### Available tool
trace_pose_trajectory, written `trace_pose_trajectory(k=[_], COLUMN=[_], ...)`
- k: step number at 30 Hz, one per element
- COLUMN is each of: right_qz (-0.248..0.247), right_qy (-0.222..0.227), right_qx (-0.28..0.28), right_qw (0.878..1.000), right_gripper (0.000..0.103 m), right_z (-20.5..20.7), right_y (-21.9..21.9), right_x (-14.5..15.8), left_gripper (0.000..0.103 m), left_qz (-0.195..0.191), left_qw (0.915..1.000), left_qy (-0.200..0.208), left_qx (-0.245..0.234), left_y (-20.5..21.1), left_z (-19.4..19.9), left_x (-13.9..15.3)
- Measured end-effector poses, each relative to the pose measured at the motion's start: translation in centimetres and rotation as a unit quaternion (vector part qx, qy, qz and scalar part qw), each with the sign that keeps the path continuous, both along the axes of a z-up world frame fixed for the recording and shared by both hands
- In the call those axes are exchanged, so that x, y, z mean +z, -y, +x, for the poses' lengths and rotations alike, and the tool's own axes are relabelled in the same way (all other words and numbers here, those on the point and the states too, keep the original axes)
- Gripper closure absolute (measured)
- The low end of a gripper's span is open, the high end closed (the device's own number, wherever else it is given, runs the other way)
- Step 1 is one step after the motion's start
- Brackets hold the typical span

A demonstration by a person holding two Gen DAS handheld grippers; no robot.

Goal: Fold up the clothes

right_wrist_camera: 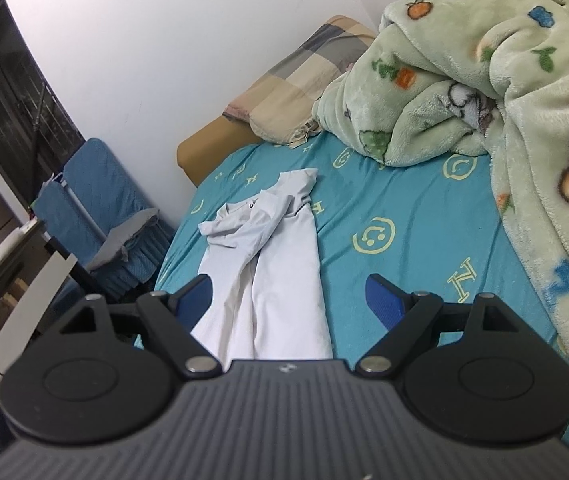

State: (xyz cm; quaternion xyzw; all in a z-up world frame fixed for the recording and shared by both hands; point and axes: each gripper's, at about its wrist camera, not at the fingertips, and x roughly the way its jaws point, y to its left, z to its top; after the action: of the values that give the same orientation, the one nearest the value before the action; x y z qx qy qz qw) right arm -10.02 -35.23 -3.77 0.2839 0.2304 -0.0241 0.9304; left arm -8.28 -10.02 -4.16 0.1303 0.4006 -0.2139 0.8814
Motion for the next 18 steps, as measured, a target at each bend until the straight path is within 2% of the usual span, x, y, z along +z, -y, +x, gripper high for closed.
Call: trace_pose_trajectory(k=[1,4,10,14,18], right_qz=[-0.002,-0.009,-0.024,-0.034,-0.060], right_qy=[-0.001,-0.005,-0.013,-0.016,-0.020], right_qx=[0.001,0.004,0.010,0.016,0.012], right_qw=[1.000,1.000,1.000,0.999,0.998], right_gripper=[0.018,0.018,0.018,0.019,0.019], right_z=[0.1,0.3,0.9,1.2,1.5], right_y=[-0.1,-0.4,-1.0,-1.4,-2.0], right_x=[-0.1,-0.3,-0.6,-0.8,-1.0], left_gripper=[0.036,0.025,0.013,0.012,0.012], left_qz=[-0.004,-0.014,-0.026,-0.034,-0.084], left_qw=[1.0000,0.9996,0.9977,0.9954,0.9896], left_qy=[0.005,0.023,0.059,0.083,0.080], left_qx=[0.003,0.009,0.022,0.031,0.086], left_y=[-0.2,-0.7,-0.6,-0.5,-2.3], left_z=[0.3,1.8,6.4,9.4,11.4], left_x=[0.5,1.6,1.6,1.5,0.1])
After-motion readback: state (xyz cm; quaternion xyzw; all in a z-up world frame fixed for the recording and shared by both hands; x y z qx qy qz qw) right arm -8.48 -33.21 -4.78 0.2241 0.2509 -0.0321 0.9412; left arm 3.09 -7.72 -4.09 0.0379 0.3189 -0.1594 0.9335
